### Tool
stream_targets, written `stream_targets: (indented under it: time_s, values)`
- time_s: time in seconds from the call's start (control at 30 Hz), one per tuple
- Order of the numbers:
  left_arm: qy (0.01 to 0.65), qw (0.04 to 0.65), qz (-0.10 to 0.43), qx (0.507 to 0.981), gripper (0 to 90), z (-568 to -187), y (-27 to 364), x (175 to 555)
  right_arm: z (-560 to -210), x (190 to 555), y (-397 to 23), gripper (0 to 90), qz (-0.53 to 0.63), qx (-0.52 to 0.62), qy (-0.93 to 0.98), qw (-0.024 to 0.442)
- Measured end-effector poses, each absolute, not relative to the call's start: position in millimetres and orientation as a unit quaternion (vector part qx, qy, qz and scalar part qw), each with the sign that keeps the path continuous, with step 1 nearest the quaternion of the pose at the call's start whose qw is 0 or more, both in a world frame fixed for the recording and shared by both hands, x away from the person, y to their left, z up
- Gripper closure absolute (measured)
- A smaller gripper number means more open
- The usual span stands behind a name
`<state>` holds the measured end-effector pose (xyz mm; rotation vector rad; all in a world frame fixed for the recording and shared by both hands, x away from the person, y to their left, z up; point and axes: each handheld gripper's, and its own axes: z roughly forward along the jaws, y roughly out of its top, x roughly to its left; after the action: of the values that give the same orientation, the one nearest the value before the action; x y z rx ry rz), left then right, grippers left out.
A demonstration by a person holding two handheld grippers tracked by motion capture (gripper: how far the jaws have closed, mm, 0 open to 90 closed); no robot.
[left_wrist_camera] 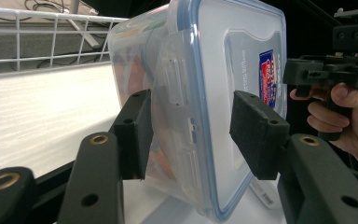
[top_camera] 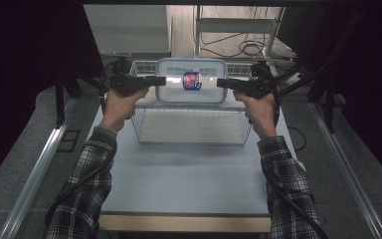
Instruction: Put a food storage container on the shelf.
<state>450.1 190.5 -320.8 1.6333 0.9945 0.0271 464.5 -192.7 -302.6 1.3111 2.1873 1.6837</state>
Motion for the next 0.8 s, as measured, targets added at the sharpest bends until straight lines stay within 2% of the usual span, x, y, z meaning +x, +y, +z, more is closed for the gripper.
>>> stream_targets:
  time_s: [0.07, 0.13, 0.17, 0.2, 0.27, 0.43, 0.5, 0.63, 0.8]
  values:
    - [0.428, 0.572, 0.013, 0.699, 48.7, -321, 190, 451, -303, 464, -192, 45.9, 0.542, 0.431, 0.72, 0.047]
    - [0.435, 0.56, 0.02, 0.704, 45.0, -321, 188, 453, -304, 463, -189, 50.6, 0.524, 0.426, 0.735, 0.058]
    - [0.439, 0.558, 0.027, 0.704, 43.4, -321, 189, 453, -306, 463, -187, 48.4, 0.512, 0.426, 0.743, 0.068]
    - [0.438, 0.555, 0.037, 0.707, 47.0, -321, 190, 453, -307, 463, -186, 47.1, 0.508, 0.428, 0.744, 0.07]
    - [0.437, 0.552, 0.037, 0.709, 50.4, -322, 190, 454, -310, 467, -189, 47.2, 0.525, 0.44, 0.727, 0.046]
    - [0.433, 0.541, 0.053, 0.719, 50.3, -318, 188, 453, -310, 469, -191, 47.5, 0.529, 0.447, 0.721, 0.034]
    - [0.434, 0.534, 0.063, 0.723, 49.2, -317, 185, 453, -307, 467, -190, 51.8, 0.526, 0.444, 0.723, 0.059]
    - [0.436, 0.533, 0.066, 0.722, 48.6, -318, 183, 455, -302, 465, -185, 51.3, 0.517, 0.445, 0.725, 0.093]
    - [0.436, 0.533, 0.066, 0.722, 48.8, -318, 183, 455, -300, 462, -185, 56.7, 0.511, 0.442, 0.731, 0.098]
